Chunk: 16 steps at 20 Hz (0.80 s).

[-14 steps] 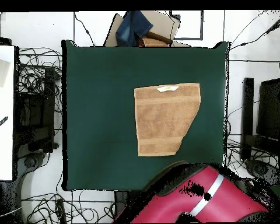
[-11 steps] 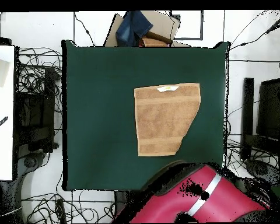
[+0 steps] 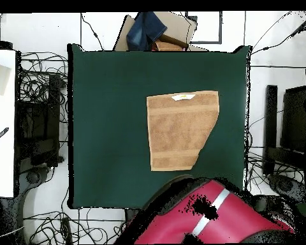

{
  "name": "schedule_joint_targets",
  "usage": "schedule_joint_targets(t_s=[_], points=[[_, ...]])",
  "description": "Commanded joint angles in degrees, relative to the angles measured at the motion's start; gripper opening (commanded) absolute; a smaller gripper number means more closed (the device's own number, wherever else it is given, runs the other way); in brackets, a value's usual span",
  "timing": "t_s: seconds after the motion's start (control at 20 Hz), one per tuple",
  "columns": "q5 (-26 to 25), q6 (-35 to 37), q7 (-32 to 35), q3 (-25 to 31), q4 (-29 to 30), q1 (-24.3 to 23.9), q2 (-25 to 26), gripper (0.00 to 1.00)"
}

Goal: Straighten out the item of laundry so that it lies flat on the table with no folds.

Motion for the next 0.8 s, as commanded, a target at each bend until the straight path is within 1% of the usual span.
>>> schedule_joint_targets(t_s=[0.05, 0.25, 0.45, 0.5, 0.6, 0.8], points=[[3.01, 3.43, 4.03, 5.55, -0.86, 6.74, -0.47, 0.0], [4.84, 4.24, 7.64, 6.65, -2.48, 9.35, 0.22, 0.0], [7.05, 4.26, 11.32, 7.63, -3.85, 10.62, 1.59, 0.0], [7.75, 4.53, 10.45, 8.02, -4.08, 10.7, 1.62, 0.0], [8.6, 4.21, 11.92, 8.13, -4.58, 11.23, 2.23, 0.0], [11.32, 5.56, 12.75, 7.59, -4.92, 12.35, 2.68, 0.0]])
